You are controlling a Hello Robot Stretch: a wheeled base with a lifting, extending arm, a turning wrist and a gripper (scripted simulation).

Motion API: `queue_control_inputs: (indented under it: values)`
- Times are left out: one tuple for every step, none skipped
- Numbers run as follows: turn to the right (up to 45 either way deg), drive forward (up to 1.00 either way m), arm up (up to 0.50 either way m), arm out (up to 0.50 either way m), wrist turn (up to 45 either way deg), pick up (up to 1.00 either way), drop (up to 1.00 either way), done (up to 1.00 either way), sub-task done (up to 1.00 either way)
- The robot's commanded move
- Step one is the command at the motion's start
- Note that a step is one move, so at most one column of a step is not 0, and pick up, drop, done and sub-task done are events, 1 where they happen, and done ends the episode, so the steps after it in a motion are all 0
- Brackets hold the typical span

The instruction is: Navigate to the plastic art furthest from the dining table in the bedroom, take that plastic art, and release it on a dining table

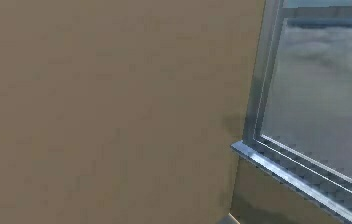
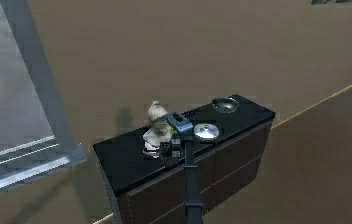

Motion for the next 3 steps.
queue_control_inputs:
  values:
    - [0.0,0.00,0.10,0.00,0.0,0.00,0.00,0.00,0.00]
    - [0.0,0.00,0.26,0.00,0.0,0.00,0.00,0.00,0.00]
    - [0.0,0.00,0.00,0.00,-45.0,0.00,0.00,0.00,0.00]
